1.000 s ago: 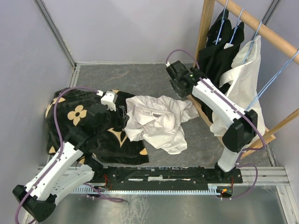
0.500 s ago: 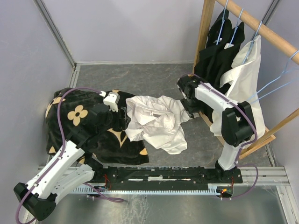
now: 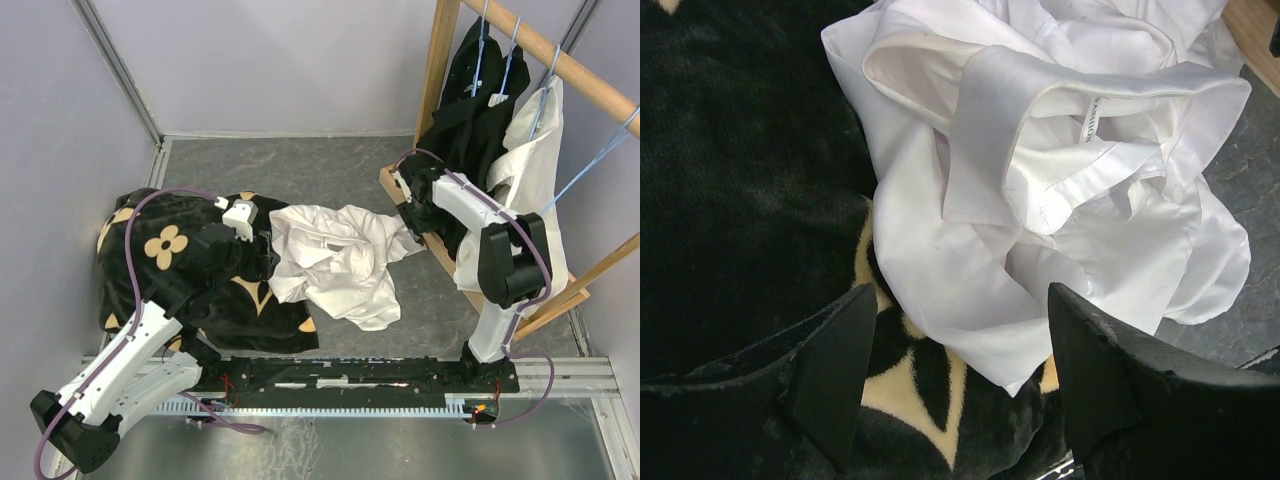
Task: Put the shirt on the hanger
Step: Move the clothesline to the center of the board.
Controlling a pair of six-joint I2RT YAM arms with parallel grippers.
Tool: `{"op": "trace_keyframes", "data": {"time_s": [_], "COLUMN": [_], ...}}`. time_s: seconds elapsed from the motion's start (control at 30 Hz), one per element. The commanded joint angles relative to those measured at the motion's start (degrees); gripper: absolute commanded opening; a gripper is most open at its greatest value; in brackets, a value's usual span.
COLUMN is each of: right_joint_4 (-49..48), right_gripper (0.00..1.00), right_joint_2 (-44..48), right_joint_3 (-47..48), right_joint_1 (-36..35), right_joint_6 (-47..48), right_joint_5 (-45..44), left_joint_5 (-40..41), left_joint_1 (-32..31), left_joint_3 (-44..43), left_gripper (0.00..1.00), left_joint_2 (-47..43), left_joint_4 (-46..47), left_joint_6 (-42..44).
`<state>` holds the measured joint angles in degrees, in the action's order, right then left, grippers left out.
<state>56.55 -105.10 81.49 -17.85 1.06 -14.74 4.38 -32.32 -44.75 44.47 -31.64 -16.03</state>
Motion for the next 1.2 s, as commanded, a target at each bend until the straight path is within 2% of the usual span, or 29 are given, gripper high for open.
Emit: {"op": "trace_keyframes", "data": {"time_s": [0.0, 0.1, 0.27, 0.57, 0.7, 0.8, 0.87, 1.03, 1.17], "right_joint_4": [-3.61, -4.93, -6.04, -6.42, -8.36, -10.61, -11.78, -13.56, -11.71], "right_gripper": [0.68, 0.65, 0.49, 0.41, 0.33, 0.18, 0.02, 0.00, 0.00], "right_joint_2": [-2.17, -3.54, -6.30, -10.59, -10.20, -9.36, -8.92, -9.94, -12.49], "right_joint_3": [1.20, 1.41, 2.39, 3.74, 3.70, 4.15, 4.78, 7.63, 11.73], "right_joint_1": [1.35, 1.96, 2.18, 2.46, 2.55, 2.55, 2.55, 2.51, 2.55], "right_joint_6": [5.44, 7.33, 9.36, 11.28, 12.75, 14.41, 15.36, 18.73, 23.13], "right_joint_5": [1.50, 4.15, 5.83, 7.10, 8.84, 12.81, 15.50, 15.01, 18.26], "left_joint_5": [0.36, 0.36, 0.45, -0.06, -0.41, -0.71, -0.77, -0.94, -0.96], "left_joint_1": [0.16, 0.22, 0.22, 0.22, 0.23, 0.15, 0.09, 0.13, 0.06], "left_joint_3": [0.19, 0.18, 0.32, 0.30, 0.30, 0.28, 0.30, 0.32, 0.28], "left_gripper": [0.75, 0.75, 0.75, 0.75, 0.75, 0.74, 0.74, 0.74, 0.74], "left_joint_2": [0.45, 0.71, 0.62, 0.77, 0.73, 0.80, 0.72, 0.74, 1.06], "left_joint_4": [1.92, 1.87, 1.93, 1.91, 1.95, 1.94, 1.86, 2.05, 1.88], "left_joint_6": [1.79, 1.88, 1.87, 1.97, 2.01, 2.06, 2.06, 1.97, 1.97]}}
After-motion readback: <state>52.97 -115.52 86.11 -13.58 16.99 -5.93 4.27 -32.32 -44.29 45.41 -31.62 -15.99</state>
